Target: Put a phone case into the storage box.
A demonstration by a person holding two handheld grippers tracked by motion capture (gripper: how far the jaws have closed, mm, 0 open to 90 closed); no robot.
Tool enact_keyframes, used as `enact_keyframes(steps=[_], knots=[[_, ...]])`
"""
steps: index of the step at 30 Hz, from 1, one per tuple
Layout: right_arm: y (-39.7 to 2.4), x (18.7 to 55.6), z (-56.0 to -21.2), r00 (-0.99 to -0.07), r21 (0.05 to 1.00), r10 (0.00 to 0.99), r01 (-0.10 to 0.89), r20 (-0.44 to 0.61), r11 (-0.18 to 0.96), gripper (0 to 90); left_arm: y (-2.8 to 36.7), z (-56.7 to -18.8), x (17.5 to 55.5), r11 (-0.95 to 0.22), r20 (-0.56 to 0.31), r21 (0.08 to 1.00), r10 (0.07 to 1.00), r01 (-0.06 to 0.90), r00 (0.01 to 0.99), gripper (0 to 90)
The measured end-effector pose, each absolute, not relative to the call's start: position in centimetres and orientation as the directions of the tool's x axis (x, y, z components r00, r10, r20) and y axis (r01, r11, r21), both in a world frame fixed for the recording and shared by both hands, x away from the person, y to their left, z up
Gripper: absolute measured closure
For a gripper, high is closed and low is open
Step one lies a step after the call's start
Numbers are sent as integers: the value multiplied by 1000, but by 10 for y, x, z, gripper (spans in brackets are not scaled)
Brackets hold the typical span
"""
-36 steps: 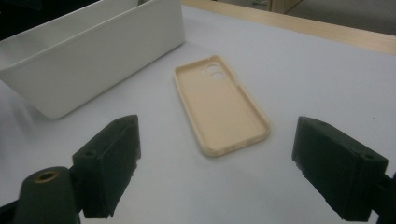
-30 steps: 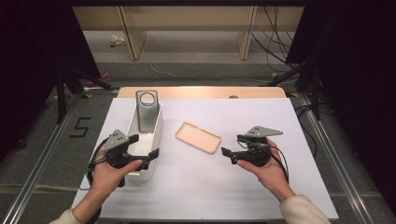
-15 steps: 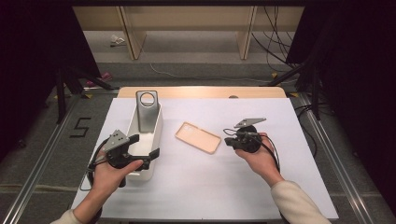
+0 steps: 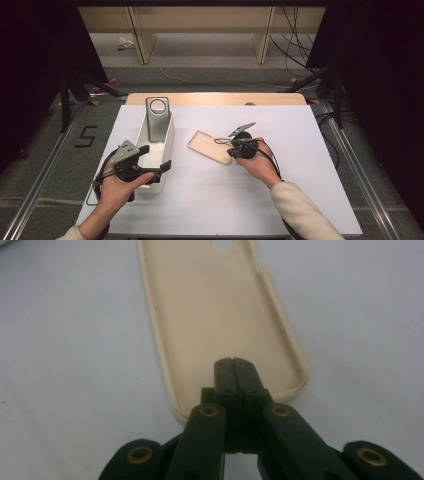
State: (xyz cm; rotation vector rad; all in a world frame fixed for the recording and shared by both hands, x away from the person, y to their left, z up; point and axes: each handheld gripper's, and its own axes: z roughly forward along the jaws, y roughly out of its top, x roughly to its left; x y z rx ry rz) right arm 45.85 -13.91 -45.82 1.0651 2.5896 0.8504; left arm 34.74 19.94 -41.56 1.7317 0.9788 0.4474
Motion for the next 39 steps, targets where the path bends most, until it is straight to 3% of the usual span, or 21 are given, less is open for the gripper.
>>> enact_keyframes(steps=[24,39], knots=[[-117,459,-466,-745,471,667,594,14,653,900,198,-417,347,-119,-159,909,785,399,598,34],[-104,453,-466,-761,449,648,595,47,667,900,197,-416,347,-121,-158,910,783,397,602,36]])
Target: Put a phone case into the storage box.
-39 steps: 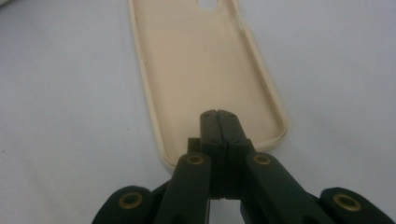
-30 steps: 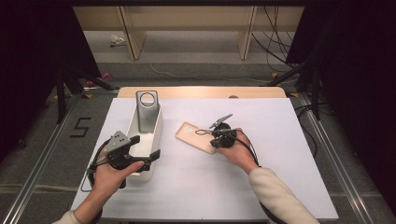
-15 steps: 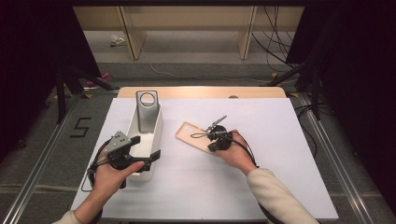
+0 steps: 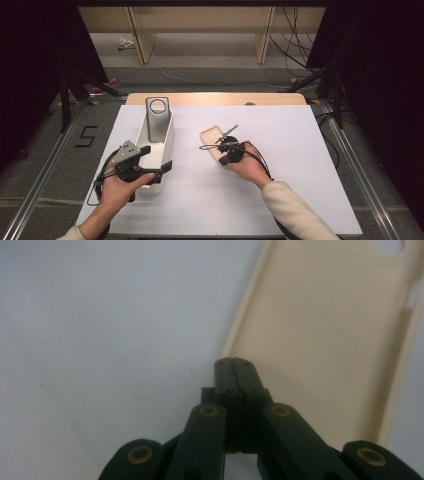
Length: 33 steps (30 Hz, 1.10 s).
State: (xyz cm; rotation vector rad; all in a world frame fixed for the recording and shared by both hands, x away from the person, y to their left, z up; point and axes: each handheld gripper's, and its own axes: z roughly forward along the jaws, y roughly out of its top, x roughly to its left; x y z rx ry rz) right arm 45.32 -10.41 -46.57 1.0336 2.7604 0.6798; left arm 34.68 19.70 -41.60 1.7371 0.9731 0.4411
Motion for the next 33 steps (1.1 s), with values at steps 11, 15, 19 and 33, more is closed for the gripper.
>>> enact_keyframes(steps=[11,15,19,33], knots=[[-99,452,-468,-758,464,643,610,108,642,900,196,-416,347,-125,-157,910,780,396,606,37],[-93,451,-469,-753,473,643,621,140,624,900,195,-416,346,-126,-156,910,779,395,608,38],[-87,450,-471,-750,487,643,624,156,610,900,195,-416,346,-125,-157,910,778,395,608,38],[-69,447,-476,-757,525,621,619,202,584,900,195,-416,346,-125,-159,910,777,396,609,39]])
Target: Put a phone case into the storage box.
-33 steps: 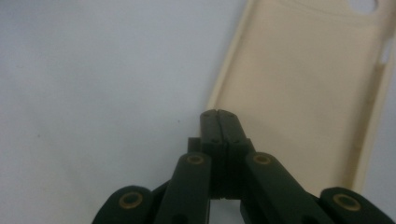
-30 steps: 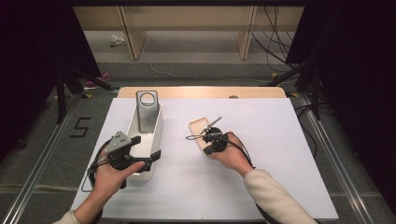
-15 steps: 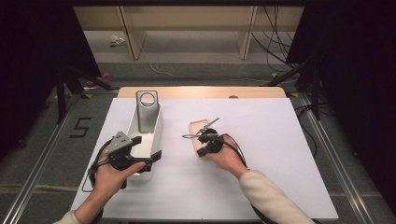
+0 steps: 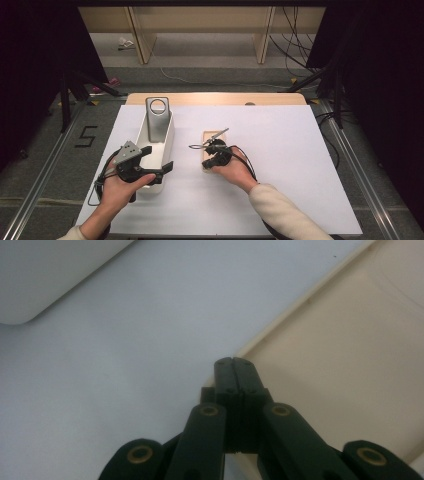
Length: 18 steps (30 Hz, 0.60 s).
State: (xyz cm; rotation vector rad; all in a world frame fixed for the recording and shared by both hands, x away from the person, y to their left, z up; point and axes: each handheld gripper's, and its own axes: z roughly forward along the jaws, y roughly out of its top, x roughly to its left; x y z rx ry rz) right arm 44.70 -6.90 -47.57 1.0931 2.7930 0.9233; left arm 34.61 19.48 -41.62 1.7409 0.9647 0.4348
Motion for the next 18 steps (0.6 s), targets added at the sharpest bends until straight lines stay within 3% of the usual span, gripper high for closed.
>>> enact_keyframes(steps=[14,18], knots=[[-63,445,-479,-755,544,609,626,243,559,900,194,-417,346,-130,-157,909,774,396,614,41],[-65,446,-477,-766,556,599,611,235,563,820,194,-417,345,-130,-156,910,771,394,617,41]])
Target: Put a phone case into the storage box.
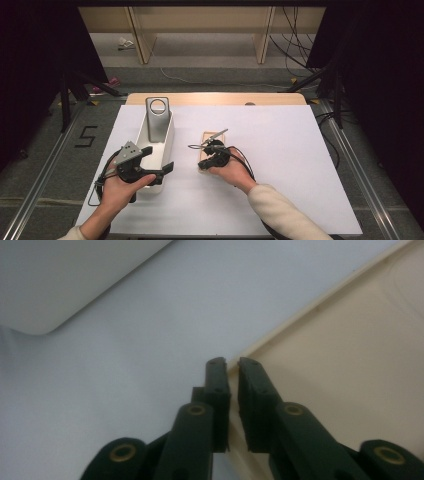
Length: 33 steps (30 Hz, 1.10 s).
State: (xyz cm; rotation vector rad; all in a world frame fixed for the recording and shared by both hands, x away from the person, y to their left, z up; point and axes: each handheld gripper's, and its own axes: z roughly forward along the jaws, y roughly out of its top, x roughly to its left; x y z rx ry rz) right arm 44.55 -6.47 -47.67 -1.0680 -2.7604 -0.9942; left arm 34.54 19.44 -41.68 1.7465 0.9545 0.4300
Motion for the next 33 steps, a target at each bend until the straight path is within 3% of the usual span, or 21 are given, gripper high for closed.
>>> enact_keyframes(steps=[6,14,18,33], knots=[[-72,445,-463,-845,566,525,482,100,668,547,194,-417,345,-131,-157,910,768,393,620,40],[-87,440,-443,-894,546,445,352,-43,760,294,194,-417,344,-128,-160,911,767,392,622,37],[-94,436,-440,-901,522,423,317,-94,792,241,194,-419,344,-139,-149,911,766,388,625,35],[-90,427,-445,-932,401,284,178,-224,899,246,195,-420,340,-148,-140,911,766,384,628,32]])
